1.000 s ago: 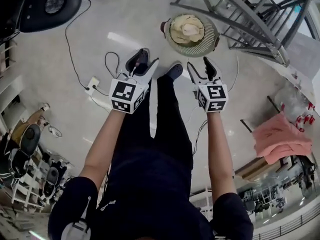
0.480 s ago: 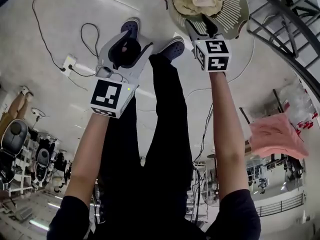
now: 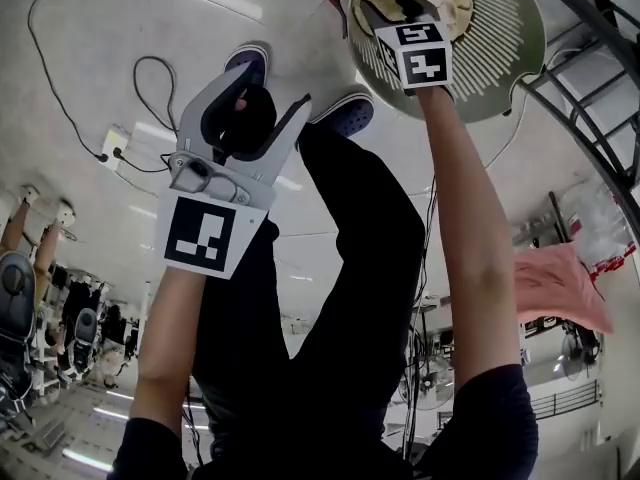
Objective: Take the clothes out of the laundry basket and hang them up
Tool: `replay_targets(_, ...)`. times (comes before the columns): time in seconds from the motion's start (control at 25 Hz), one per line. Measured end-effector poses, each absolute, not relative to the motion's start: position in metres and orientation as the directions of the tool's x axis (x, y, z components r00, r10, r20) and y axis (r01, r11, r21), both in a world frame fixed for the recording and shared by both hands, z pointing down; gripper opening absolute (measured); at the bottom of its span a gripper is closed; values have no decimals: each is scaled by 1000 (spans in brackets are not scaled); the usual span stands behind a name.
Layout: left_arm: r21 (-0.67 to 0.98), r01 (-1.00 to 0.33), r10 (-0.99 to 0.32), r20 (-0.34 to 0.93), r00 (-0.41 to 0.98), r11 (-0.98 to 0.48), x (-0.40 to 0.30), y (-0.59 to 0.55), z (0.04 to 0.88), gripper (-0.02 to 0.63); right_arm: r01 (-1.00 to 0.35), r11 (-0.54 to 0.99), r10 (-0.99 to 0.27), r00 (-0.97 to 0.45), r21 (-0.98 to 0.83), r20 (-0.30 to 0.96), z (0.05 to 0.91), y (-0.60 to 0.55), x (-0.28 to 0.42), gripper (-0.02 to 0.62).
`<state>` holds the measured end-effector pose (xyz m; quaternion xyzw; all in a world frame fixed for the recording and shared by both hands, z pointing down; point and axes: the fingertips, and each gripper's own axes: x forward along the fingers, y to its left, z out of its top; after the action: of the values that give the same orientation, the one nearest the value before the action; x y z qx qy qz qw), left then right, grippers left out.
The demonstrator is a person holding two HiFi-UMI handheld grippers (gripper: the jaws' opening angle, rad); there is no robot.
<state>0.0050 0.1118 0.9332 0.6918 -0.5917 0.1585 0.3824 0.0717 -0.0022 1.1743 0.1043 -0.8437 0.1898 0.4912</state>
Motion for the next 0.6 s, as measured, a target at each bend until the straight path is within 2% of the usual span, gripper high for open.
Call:
replay_targets(0.08,340,-940,-693,673,258,-20,4,112,948,239,-362,909,13,-474,-208,880,1200,-4,65,210)
replay_targets(0.24,363,-931,-692,666,280,-27,6,110,963,239,-349,924,-9,-422,-153,906,1243,-14,61,163)
replay_targets(0.4,358,-932,-706,646,290,-56,0,103,957,239,-361,925,-39,-401,-118,915,1266,-23,57,155)
replay_targets(0.52,357,-934,-731,629,267,-34,-14,96,954,239,-375,923,-83,-398,-80,913,1268,-29,57,32)
replay_targets(0.6,346,-938,-738,627,248,-21,-20,93,953,239,-404,913,-116,-385,-55,915,1260,-34,60,20)
